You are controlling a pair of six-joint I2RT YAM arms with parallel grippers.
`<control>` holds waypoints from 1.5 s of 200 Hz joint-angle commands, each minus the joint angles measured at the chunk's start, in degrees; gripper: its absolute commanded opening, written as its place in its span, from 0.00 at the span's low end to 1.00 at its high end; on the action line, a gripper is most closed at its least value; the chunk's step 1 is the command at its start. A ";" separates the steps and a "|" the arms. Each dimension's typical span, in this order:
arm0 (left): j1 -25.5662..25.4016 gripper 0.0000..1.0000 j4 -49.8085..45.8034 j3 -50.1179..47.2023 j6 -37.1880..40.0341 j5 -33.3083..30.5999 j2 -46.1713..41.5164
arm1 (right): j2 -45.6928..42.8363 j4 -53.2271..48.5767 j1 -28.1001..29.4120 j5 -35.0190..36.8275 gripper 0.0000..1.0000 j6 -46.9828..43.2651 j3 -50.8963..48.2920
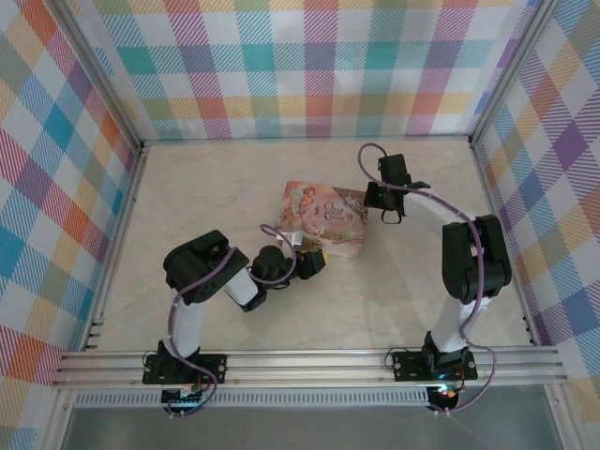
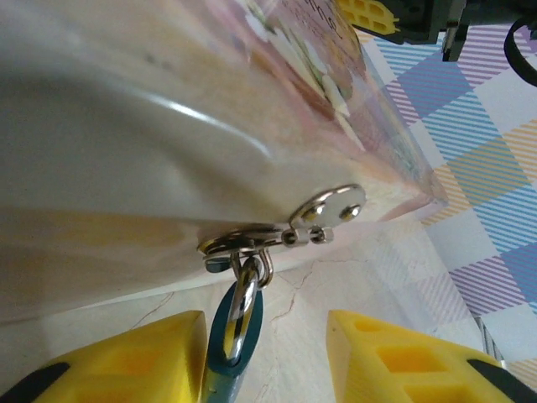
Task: Unlock a padlock with a key
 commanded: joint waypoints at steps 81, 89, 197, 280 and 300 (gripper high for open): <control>2.24 0.21 -4.87 2.94 0.46 2.67 -1.05 | -0.09 -3.51 1.02 -2.48 0.00 0.11 -1.61; 2.34 0.21 -5.19 2.99 0.40 2.80 -1.10 | -0.10 -3.49 1.06 -2.50 0.00 0.11 -1.54; 3.03 0.51 -0.47 3.68 -0.08 5.95 -1.12 | -0.18 -3.21 1.10 -2.74 0.00 0.33 -2.32; 3.38 0.53 0.21 5.10 -1.32 5.74 0.81 | -0.36 -3.31 1.36 -2.67 0.00 0.38 -2.07; 3.55 0.53 -0.10 4.80 -1.69 4.22 1.37 | -0.44 -3.31 1.34 -2.59 0.00 0.28 -2.17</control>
